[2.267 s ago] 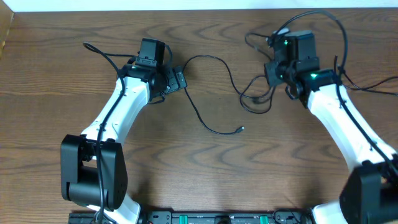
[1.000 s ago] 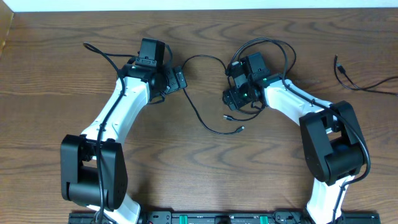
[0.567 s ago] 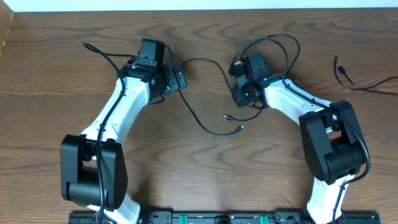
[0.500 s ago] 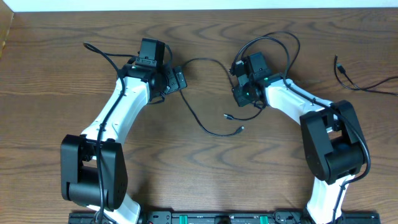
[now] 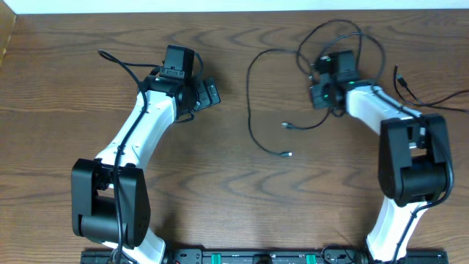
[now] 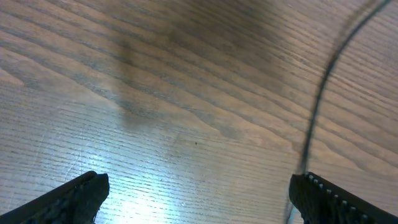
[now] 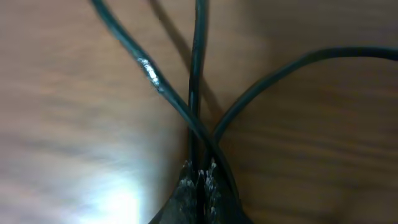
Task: Untangle cables
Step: 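Pull the black cable up and right with the right gripper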
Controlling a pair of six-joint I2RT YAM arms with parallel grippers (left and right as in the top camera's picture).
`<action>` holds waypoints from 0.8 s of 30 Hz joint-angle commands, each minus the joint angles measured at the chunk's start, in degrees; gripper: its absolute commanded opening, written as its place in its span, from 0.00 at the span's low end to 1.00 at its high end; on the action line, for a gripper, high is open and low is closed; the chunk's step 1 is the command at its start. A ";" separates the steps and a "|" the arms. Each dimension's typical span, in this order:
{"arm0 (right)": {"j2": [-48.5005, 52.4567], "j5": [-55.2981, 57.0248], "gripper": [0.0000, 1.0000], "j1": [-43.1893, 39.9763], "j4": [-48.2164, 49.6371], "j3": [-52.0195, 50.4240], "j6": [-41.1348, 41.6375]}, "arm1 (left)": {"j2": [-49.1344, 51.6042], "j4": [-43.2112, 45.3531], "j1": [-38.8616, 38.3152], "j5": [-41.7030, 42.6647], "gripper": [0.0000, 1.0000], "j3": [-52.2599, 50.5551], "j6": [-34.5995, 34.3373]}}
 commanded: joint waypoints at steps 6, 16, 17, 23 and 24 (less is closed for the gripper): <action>5.40 1.99 0.01 -10.08 5.09 -0.50 0.11 | 0.76 -0.39 0.13 -0.79 0.98 -0.20 0.55; 8.50 -1.42 0.01 -22.93 8.15 -0.50 1.75 | 0.76 -0.39 0.13 -0.76 0.98 -0.20 0.52; 8.52 -1.95 0.01 -23.93 8.11 -0.50 1.77 | 0.76 -0.39 0.13 -0.76 0.98 -0.20 0.52; 8.50 -6.08 0.01 -30.40 7.58 -0.48 8.28 | 0.76 -0.39 0.13 -0.76 0.98 -0.20 0.52; 8.50 -7.82 0.01 -31.28 7.61 -0.44 9.33 | 0.76 -0.39 0.13 -0.76 0.98 -0.20 0.52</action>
